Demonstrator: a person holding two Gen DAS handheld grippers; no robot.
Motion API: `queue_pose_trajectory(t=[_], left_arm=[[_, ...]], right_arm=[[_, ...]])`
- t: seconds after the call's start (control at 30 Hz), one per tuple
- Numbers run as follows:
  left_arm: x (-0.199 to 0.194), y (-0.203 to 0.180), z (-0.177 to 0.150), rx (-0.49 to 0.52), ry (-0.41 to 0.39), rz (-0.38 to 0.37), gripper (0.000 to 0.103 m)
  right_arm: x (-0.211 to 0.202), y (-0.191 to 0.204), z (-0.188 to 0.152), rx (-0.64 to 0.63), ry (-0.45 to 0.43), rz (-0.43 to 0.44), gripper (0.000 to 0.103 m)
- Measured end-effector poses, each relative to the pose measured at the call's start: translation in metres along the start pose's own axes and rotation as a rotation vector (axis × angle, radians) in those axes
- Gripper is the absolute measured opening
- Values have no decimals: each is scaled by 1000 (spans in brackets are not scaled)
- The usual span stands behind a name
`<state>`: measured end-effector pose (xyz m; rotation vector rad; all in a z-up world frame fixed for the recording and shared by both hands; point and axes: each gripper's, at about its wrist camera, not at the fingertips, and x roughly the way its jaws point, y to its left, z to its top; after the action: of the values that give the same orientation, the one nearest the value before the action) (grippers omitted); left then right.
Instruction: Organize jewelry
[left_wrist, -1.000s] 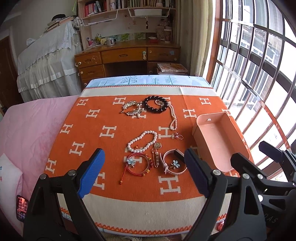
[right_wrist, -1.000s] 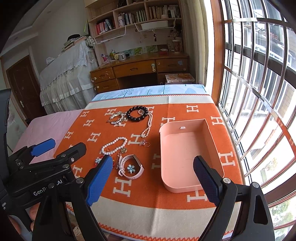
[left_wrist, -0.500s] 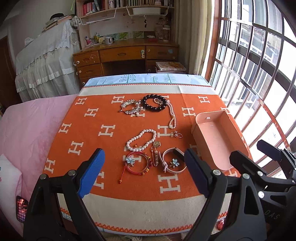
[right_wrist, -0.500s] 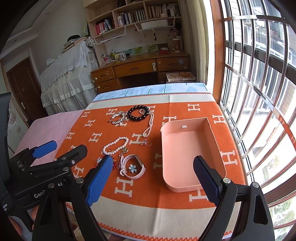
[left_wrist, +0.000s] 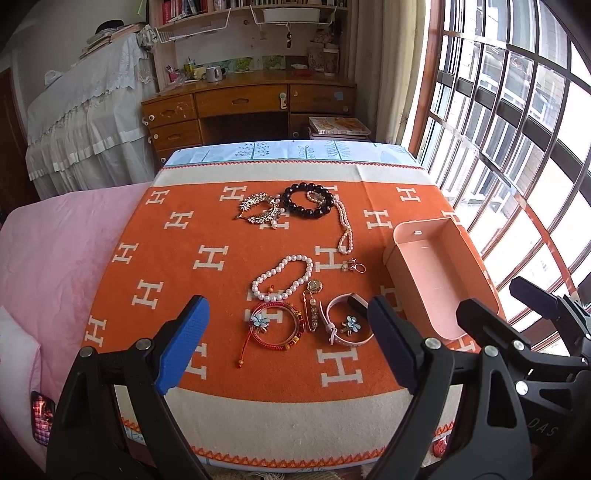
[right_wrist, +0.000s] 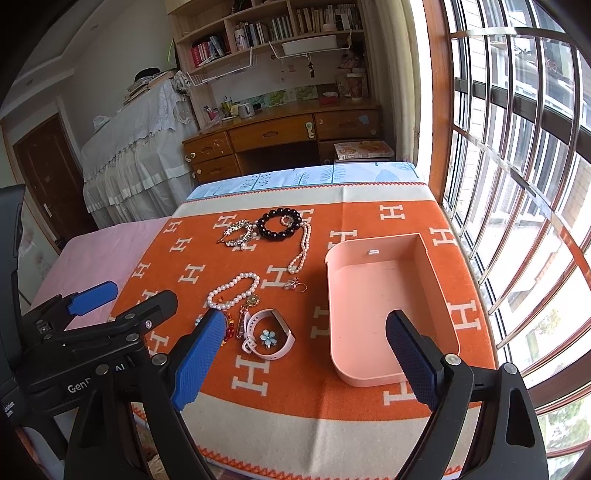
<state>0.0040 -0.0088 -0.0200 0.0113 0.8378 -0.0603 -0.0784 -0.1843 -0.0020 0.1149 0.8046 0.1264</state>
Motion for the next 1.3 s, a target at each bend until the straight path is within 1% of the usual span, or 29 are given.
queue_pose_trajectory(t=[0.1,0.23,0.3,0.4,0.53,0.63,0.67,0.73,0.8,0.87,0.93,0.97,1.0,1.03,1.07,1.1,1.13,1.2,1.3], left_arm=[[6,4,4,-6,14,-20,86],[20,7,15,19,62,-48,86],[27,11,22,22,83,-85,86],[34,19,39,33,63,-103,86],[48,33,71,40,53,-96,86],[71,44,98,47,70,-37,86],[80,47,107,49,77,-26,86],[102,55,122,51,105,-15,86],[128,63,135,44,145,-36,86],[157,72,147,35,176,-33,86],[187,81,154,19,203,-26,84],[202,86,157,5,223,-26,79],[218,91,159,-11,245,-33,73],[233,94,160,-24,272,-39,70],[247,98,160,-36,294,-41,65],[259,100,159,-38,310,-42,62],[270,102,157,-30,327,-35,62],[285,106,153,-29,347,-15,59],[292,112,148,-39,346,-48,59]], right_arm=[[7,-2,7,7,6,16,90],[21,0,17,14,24,35,90],[31,0,27,22,47,57,85],[47,0,46,19,71,85,79],[65,-5,85,-8,74,79,76],[87,-4,115,-29,74,69,71],[97,-6,127,-25,87,65,69],[122,-7,149,-14,118,84,66],[150,-10,171,-7,151,97,61],[183,-10,190,-2,183,94,59],[221,-11,204,7,233,101,57],[240,-12,210,19,257,103,55],[258,-12,214,24,284,105,55],[277,-8,212,18,304,103,55],[294,-6,212,17,324,91,53],[310,-2,209,12,341,76,53],[326,0,210,3,362,66,52],[352,3,209,-3,389,42,48],[379,2,208,-20,415,23,45]])
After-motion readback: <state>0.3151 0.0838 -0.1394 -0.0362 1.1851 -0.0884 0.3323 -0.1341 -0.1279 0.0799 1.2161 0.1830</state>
